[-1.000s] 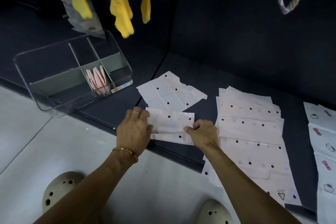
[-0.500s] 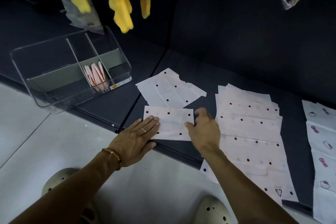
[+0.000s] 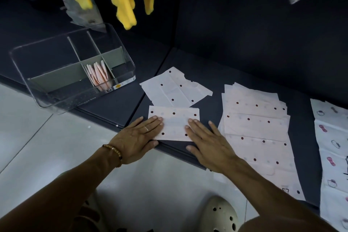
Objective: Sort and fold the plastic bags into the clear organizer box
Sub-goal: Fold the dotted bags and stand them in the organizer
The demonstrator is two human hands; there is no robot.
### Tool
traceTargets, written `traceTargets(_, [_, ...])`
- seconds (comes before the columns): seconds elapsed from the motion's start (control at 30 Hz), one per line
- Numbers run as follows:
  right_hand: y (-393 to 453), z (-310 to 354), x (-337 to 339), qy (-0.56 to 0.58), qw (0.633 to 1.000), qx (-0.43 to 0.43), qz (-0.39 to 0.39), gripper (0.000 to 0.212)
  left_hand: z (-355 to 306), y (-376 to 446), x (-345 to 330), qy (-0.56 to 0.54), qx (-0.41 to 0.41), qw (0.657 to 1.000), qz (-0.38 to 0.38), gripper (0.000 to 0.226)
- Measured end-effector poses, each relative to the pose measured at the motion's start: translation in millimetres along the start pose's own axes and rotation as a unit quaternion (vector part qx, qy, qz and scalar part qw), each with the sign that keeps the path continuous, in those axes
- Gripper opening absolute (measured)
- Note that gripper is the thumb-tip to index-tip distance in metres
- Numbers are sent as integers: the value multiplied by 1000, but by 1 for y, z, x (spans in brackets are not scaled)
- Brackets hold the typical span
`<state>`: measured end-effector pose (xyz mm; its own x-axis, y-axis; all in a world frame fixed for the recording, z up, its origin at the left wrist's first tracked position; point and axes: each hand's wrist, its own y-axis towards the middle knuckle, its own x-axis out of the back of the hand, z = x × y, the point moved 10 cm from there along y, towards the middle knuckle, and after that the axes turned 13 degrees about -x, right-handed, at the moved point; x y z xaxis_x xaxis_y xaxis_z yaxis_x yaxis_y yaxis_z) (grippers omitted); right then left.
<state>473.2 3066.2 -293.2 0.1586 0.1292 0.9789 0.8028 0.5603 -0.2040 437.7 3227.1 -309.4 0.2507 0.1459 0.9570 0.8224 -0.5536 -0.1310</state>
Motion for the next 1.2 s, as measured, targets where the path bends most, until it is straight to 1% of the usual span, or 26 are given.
traceTargets(0.1, [1,7,27,36,995,13,-93,39,-1,2,7,-1,13,1000,-27,58])
traceTargets(0.13, [2,9,31,38,993,15,-109,36,-2,3,9,-1,18,999,-34,58])
traceTargets(0.2, [3,13,31,20,993,16,-116,35,-2,5,12,-10,32,999,-41,59])
traceTargets(0.27, [5,13,34,29,991,4,-128,27,-3,6,15,-23,46,997,-52,60])
traceTargets(0.37, [12,3,43,111,986,-36,-123,6,-7,7,27,-33,60,993,-100,49])
traceTargets(0.4, [15,-1,42,147,982,-54,-108,4,-9,8,31,-33,64,990,-118,43])
traceTargets(0.5, [19,-9,37,216,971,-79,-64,31,-12,9,41,-29,72,984,-160,33])
traceTargets(0.53, [20,-11,35,217,972,-77,-56,31,-11,10,42,-34,73,984,-158,32])
traceTargets(0.6, [20,-25,34,242,963,-112,-50,13,-7,9,43,-50,73,986,-142,32])
traceTargets(0.63, [21,-37,31,280,948,-147,-40,5,-3,8,44,-63,76,986,-136,32])
traceTargets(0.67, [22,-47,27,325,928,-181,-26,3,1,6,45,-83,82,984,-137,31])
traceTargets(0.7, [23,-54,22,362,908,-209,-9,5,5,3,47,-110,94,979,-145,29])
traceTargets(0.77, [24,-57,15,397,886,-238,13,8,14,0,47,-170,141,961,-166,26])
traceTargets(0.83, [26,-59,9,405,874,-268,22,6,22,0,44,-203,205,941,-179,25])
traceTargets(0.9, [28,-61,6,407,864,-294,19,8,30,-3,41,-212,265,921,-189,25])
traceTargets(1.03, [35,-65,5,379,863,-335,9,11,47,-7,38,-213,354,889,-195,20])
traceTargets(1.13, [39,-62,5,337,875,-346,8,16,52,-6,40,-170,387,887,-188,34])
traceTargets(1.2, [40,-60,7,312,883,-351,0,19,54,-5,41,-143,398,888,-178,31])
